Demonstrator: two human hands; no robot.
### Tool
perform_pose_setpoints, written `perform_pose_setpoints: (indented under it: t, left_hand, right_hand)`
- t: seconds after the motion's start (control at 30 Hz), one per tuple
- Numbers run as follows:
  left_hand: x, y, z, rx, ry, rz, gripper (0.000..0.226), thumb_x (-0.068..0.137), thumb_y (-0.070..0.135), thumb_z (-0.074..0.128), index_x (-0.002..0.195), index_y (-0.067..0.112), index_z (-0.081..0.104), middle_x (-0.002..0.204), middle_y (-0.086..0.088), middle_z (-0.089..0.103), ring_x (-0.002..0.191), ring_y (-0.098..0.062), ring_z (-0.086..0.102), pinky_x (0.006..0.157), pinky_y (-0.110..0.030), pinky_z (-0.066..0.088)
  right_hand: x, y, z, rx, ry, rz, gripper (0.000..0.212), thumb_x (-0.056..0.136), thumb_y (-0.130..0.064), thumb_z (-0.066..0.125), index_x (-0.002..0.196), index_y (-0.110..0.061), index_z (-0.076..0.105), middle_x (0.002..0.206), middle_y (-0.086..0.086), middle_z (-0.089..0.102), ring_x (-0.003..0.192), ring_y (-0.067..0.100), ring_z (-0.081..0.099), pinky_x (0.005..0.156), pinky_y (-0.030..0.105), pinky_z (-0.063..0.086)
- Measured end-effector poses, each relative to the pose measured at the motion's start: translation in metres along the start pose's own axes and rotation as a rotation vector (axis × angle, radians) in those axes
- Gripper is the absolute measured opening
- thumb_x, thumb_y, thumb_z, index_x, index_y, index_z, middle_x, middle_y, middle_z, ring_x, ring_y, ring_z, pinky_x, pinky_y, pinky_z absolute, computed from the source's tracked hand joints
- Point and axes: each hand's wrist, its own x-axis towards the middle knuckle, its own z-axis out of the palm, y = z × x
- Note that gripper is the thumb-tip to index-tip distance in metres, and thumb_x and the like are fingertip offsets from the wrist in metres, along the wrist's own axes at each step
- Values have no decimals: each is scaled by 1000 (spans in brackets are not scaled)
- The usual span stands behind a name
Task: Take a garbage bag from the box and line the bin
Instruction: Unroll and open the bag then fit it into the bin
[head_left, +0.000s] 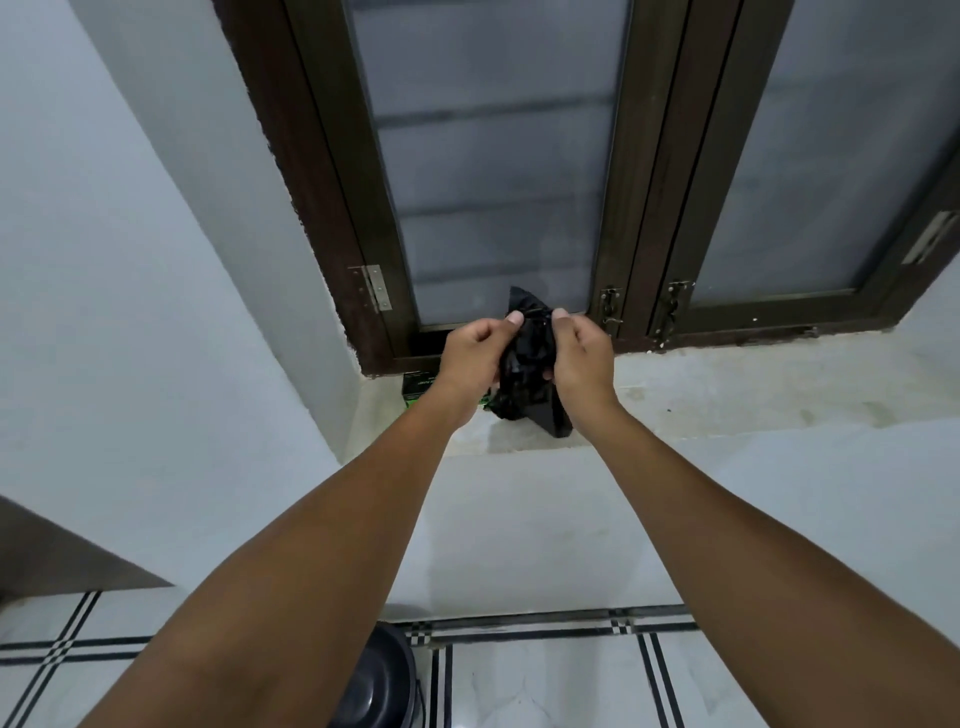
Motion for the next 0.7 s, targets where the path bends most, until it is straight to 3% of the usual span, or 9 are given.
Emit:
perform_pose_setpoints:
  t: [0.17, 0.27, 0.33, 0.4, 0.5, 0.53, 0.63, 0.7]
  left_hand:
    - [-34, 16, -50, -14, 59, 39, 56, 77, 68, 73, 84, 14, 60, 81, -7, 57, 72, -22, 51, 69, -37, 45]
    - [-53, 8, -83, -5, 74, 25, 67, 83, 66, 69, 86, -1, 61, 83, -10, 63, 75, -25, 58, 71, -42, 53]
    - [-68, -1, -105, -13, 82, 9, 53, 93, 50, 65, 95, -3, 68, 86, -13, 69, 79, -28, 63, 74, -42, 55]
    - [-92, -4, -125, -46, 103, -19, 43, 95, 49, 65, 96, 7, 76, 93, -9, 77, 85, -27, 72, 79, -37, 59]
    - [-128, -11, -152, -128, 162, -93, 37, 100, 46, 58, 98, 14, 76, 98, -9, 76, 90, -29, 72, 72, -34, 59]
    - [-140, -14, -164, -182, 183, -121, 33, 103, 41, 53, 95, 17, 75, 96, -8, 76, 87, -29, 72, 71, -33, 57]
    - [-166, -17, -189, -378, 230, -249, 36, 105, 34, 45, 85, 20, 72, 88, -8, 74, 64, -25, 73, 63, -32, 56]
    - [-184, -16, -201, -447, 236, -285, 36, 104, 32, 43, 84, 16, 69, 87, -9, 76, 55, -24, 72, 52, -29, 56]
  right_hand:
    - [-40, -33, 26, 85, 14, -5, 41, 98, -45, 60, 74, -13, 50, 68, 7, 51, 64, 19, 50, 61, 37, 46]
    - [-74, -45, 44, 165, 19, 61, 48, 94, -56, 59, 74, -14, 48, 73, 9, 47, 69, 21, 44, 63, 37, 40]
    - [-96, -46, 56, 191, 18, 118, 55, 86, -69, 56, 74, -15, 50, 77, 9, 49, 73, 22, 45, 67, 38, 41]
    - [-119, -46, 66, 207, 21, 156, 66, 81, -73, 53, 78, -8, 52, 79, 14, 53, 77, 22, 48, 69, 43, 46]
    - [-154, -46, 77, 149, -30, 178, 60, 92, -63, 52, 85, -4, 54, 94, 28, 61, 84, 23, 56, 83, 54, 57]
    - [-170, -49, 80, 135, -66, 182, 50, 96, -57, 52, 84, -8, 56, 94, 24, 64, 87, 23, 60, 85, 51, 58]
    - [-194, -50, 84, 102, -189, 179, 27, 103, -37, 54, 90, -13, 60, 96, 8, 68, 89, 18, 64, 70, 30, 59]
    - [-205, -50, 87, 61, -215, 163, 15, 103, -26, 57, 97, -13, 63, 93, 4, 68, 86, 18, 64, 65, 26, 58]
